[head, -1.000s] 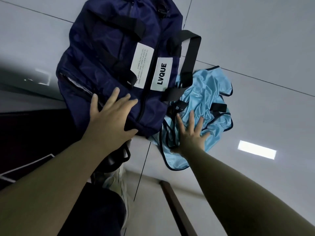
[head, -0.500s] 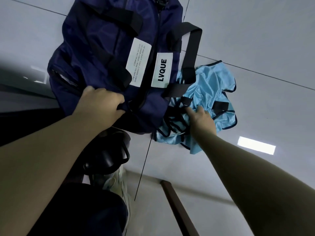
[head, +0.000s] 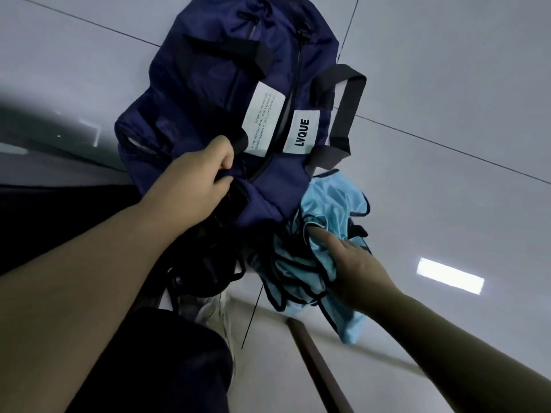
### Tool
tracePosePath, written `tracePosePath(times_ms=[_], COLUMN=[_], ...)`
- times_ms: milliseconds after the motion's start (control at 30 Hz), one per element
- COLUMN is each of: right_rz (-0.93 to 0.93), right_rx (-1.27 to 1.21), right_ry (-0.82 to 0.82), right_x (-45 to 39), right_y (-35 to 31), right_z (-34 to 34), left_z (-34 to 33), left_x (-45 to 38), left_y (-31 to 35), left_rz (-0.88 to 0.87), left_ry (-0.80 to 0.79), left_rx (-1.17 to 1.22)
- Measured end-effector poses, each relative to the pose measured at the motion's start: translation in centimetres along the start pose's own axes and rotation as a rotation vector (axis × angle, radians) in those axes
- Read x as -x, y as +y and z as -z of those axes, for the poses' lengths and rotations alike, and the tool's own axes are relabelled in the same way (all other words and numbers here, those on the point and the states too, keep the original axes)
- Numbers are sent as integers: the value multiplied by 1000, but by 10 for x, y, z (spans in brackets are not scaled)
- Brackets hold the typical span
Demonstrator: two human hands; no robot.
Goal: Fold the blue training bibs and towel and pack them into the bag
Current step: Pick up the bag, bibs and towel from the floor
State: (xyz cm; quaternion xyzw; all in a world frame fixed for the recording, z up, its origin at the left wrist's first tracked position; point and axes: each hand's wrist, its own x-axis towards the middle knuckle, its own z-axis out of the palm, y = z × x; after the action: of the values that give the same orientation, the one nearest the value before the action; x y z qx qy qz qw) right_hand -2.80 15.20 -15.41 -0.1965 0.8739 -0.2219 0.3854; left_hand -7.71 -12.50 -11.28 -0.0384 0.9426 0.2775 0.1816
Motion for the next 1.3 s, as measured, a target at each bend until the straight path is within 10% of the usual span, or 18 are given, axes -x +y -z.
tracePosePath(times_ms=[433,900,1133,1300], right_rz=[595,703,718,695], right_rx=[378,462,389,350], right_ry=[-130,-138,-31,-24], right_x=[-11,-35,-31,-11], right_y=[-74,-85,-59,-44], right_z=[-4,-18,-2,13], left_z=[10,3,6,21], left_x=[16,19,-6,-1], left_y=[-27,-15,-5,10], left_rz=[-109,16,40,-96], left_ry=[-243,-234,-469,-287], left_rx=[-120,-1,-396,-382])
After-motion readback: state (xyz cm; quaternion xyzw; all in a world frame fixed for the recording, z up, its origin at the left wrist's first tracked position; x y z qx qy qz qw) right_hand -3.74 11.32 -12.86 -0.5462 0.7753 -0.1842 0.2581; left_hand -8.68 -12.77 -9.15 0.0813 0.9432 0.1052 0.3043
